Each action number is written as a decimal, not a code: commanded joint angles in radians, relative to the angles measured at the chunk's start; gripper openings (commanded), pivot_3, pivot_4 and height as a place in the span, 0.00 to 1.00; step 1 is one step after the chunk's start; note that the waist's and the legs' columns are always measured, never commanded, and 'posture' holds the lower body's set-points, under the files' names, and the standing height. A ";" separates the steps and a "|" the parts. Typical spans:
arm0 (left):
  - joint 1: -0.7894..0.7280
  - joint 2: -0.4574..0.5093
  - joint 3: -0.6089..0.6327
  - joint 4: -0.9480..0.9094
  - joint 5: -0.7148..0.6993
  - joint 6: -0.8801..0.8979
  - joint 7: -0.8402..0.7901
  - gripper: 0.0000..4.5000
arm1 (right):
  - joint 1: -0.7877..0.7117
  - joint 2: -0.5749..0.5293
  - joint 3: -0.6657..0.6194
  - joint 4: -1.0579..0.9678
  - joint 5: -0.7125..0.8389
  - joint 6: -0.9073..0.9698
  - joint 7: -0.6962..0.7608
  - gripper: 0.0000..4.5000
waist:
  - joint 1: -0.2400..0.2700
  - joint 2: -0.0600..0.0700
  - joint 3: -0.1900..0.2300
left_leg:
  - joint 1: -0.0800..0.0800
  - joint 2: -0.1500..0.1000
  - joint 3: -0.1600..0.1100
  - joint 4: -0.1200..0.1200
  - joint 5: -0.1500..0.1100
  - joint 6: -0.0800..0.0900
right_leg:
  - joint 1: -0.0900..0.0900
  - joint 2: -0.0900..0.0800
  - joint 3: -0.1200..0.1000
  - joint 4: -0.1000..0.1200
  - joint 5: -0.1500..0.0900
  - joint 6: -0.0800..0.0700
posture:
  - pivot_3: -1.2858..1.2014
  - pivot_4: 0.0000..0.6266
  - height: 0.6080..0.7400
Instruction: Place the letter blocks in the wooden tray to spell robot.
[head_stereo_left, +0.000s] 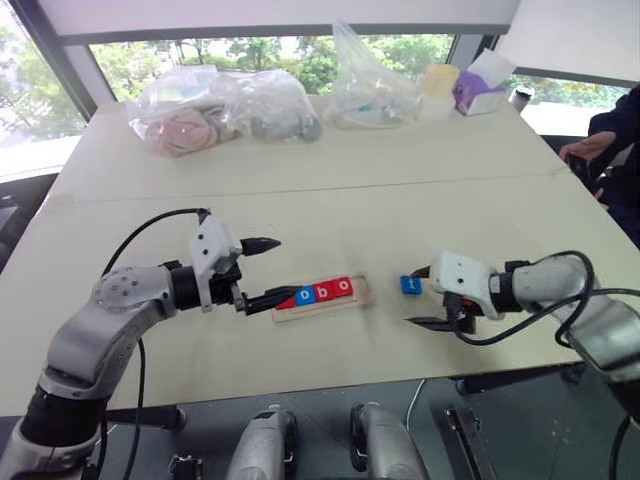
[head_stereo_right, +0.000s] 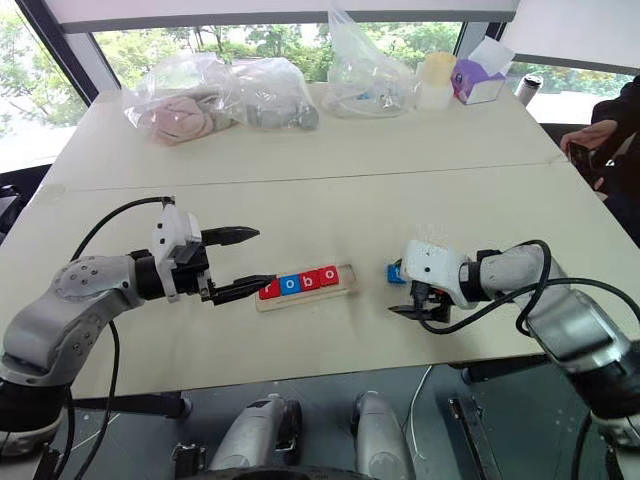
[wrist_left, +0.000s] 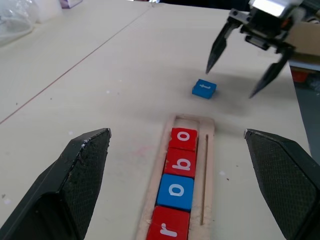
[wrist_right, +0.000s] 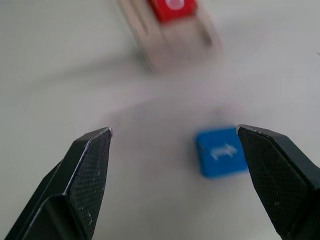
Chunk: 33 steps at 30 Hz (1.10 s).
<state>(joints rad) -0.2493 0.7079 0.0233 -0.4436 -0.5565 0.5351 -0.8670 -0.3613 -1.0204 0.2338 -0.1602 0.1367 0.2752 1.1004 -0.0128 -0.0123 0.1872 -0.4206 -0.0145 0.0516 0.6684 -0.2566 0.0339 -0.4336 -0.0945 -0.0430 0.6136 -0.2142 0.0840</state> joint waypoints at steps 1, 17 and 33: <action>-0.017 0.004 0.015 0.003 0.011 -0.025 -0.005 1.00 | -0.092 0.050 0.028 0.173 -0.032 -0.180 0.098 0.91 | 0.000 0.000 0.000 | 0.001 0.000 0.000 0.000 0.000 0.000 | 0.000 0.000 0.000 0.001 0.000 0.000 | 0.52 0.24 0.89; 0.003 0.026 0.050 -0.018 0.011 -0.015 0.000 1.00 | -0.231 0.139 0.048 0.467 -0.107 -0.285 0.230 0.91 | 0.005 0.000 0.000 | 0.001 0.002 0.000 0.000 0.000 -0.001 | 0.001 -0.003 0.001 0.001 0.001 -0.001 | 0.52 0.24 0.89; 0.003 0.026 0.058 -0.030 0.001 -0.001 0.004 1.00 | -0.275 0.220 0.015 0.534 -0.079 -0.102 0.234 0.91 | 0.001 0.000 0.000 | 0.004 0.003 0.000 0.000 0.000 -0.002 | 0.003 -0.003 0.001 0.001 0.002 -0.003 | 0.52 0.24 0.89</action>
<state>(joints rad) -0.2408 0.7272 0.0548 -0.4432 -0.5414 0.5373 -0.8655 -0.6195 -0.8035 0.2633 0.3697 0.0605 0.1707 1.3357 -0.0122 -0.0121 0.1872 -0.4162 -0.0115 0.0513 0.6681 -0.2564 0.0321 -0.4309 -0.0977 -0.0416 0.6150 -0.2123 0.0809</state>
